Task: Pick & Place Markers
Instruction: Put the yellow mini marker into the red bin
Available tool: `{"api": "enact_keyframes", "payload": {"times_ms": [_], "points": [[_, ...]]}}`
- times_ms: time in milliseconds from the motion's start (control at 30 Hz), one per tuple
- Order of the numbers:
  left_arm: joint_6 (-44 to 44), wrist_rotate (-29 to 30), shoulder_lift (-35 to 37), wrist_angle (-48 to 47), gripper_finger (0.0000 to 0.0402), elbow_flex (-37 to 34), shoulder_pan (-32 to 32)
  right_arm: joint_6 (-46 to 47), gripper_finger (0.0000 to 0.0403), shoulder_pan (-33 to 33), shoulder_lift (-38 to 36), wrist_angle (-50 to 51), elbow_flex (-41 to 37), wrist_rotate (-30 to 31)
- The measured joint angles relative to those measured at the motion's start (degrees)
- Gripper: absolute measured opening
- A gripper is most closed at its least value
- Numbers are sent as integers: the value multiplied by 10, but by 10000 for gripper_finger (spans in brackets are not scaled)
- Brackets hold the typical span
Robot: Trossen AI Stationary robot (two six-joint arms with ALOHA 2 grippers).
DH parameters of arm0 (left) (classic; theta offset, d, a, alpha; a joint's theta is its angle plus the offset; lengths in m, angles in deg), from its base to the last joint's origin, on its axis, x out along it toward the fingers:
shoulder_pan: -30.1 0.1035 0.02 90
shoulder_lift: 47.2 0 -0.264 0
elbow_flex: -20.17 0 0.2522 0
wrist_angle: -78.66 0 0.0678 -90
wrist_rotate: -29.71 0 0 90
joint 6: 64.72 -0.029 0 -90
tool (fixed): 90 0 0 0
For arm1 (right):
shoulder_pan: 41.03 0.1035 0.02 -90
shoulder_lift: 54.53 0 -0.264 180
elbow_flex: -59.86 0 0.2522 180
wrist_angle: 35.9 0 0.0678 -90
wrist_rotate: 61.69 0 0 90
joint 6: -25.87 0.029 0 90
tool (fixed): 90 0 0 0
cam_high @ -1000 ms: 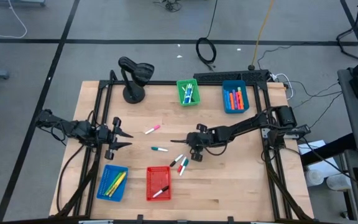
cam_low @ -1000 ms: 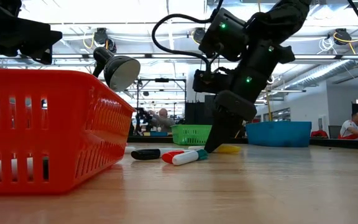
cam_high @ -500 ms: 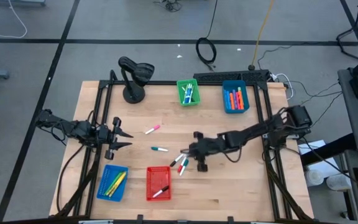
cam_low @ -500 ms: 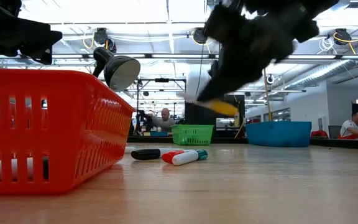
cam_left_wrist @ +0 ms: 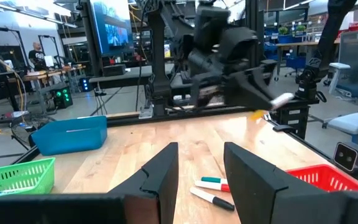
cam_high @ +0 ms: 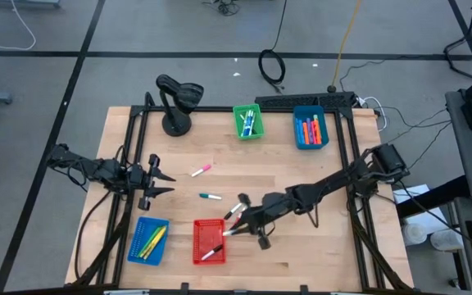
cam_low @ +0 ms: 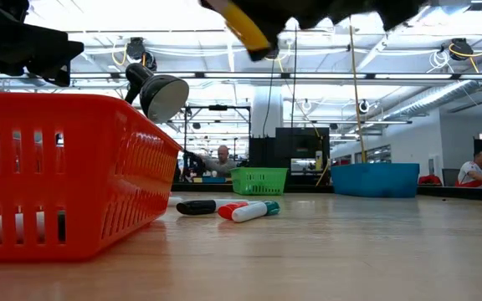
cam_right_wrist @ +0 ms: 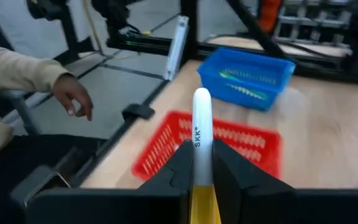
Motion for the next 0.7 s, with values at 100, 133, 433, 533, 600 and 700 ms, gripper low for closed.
{"api": "enact_keyframes", "payload": {"times_ms": [100,133,433,533,600,700], "points": [[0,0,0,-1,134,0,0,-22,28,9,32,36,49,-15],[0,0,0,-1,134,0,0,-32,28,10,46,42,69,-15],[0,0,0,-1,134,0,0,-63,29,8,173,112,219,-64],[0,0,0,-1,134,0,0,-64,30,8,206,109,243,-83],[0,0,0,-1,134,0,0,-66,30,6,219,107,246,-79],[0,0,0,-1,134,0,0,-69,35,4,223,107,246,-69]]}}
